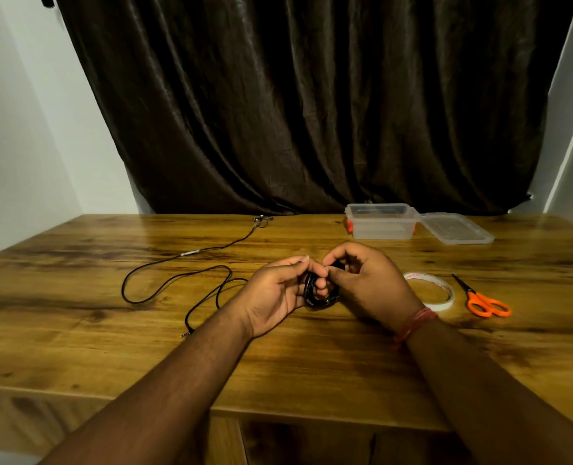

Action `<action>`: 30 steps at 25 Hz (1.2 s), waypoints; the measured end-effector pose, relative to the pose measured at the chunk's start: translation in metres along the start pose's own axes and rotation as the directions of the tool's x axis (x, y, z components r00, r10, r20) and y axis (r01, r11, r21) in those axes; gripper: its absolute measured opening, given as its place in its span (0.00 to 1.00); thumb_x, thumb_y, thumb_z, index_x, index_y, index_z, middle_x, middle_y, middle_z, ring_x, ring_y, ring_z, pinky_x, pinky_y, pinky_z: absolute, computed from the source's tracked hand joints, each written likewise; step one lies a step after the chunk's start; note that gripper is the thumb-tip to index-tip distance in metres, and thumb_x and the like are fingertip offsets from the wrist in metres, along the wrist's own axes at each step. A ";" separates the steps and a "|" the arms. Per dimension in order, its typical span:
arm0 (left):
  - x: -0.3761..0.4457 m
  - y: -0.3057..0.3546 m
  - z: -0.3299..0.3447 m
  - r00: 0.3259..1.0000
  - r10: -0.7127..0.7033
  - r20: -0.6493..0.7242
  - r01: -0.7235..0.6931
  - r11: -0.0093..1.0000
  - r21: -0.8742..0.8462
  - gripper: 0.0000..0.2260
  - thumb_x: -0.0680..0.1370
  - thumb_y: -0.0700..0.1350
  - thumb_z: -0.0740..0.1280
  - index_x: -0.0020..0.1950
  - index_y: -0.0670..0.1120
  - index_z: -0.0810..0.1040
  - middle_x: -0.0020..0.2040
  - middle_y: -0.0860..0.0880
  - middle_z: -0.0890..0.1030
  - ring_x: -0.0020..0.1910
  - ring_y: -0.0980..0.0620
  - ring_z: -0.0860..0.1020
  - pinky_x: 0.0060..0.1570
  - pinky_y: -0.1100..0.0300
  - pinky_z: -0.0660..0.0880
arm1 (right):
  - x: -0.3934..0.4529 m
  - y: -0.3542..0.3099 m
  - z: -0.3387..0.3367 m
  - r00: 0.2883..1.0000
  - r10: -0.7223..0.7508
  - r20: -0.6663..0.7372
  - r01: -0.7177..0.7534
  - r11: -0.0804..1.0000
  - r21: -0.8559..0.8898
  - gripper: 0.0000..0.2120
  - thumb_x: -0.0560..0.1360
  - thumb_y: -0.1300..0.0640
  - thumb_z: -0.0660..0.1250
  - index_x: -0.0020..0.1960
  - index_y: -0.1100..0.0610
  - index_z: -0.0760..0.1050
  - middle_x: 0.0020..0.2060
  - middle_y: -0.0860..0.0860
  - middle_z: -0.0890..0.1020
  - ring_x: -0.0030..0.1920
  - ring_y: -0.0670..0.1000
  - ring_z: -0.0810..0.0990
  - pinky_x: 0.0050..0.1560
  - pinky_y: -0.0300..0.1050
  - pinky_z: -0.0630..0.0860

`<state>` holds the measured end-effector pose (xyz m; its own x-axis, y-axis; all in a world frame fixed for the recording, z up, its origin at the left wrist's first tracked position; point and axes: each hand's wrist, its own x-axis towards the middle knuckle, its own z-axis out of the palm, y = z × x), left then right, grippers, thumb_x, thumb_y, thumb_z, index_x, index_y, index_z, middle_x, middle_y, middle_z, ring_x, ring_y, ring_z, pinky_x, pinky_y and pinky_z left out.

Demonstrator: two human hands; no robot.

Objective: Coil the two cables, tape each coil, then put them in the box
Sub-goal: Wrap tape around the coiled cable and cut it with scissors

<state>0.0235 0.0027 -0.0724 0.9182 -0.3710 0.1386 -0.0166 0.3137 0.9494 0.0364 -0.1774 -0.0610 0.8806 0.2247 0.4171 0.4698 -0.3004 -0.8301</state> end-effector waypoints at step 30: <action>0.001 -0.002 0.004 0.866 0.417 -0.275 0.032 0.502 0.864 0.15 0.74 0.52 0.73 0.58 0.50 0.76 0.52 0.56 0.75 0.51 0.60 0.75 0.50 0.63 0.74 | -0.004 -0.003 -0.005 0.962 -0.136 0.237 0.245 0.812 -0.529 0.02 0.77 0.50 0.66 0.49 0.46 0.75 0.43 0.42 0.77 0.43 0.43 0.75 0.42 0.42 0.72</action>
<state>0.0234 -0.0018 -0.0731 0.8974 0.0493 0.4385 -0.3206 -0.6099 0.7247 0.0315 -0.1821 -0.0583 0.7688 0.4765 0.4266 0.6299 -0.6797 -0.3760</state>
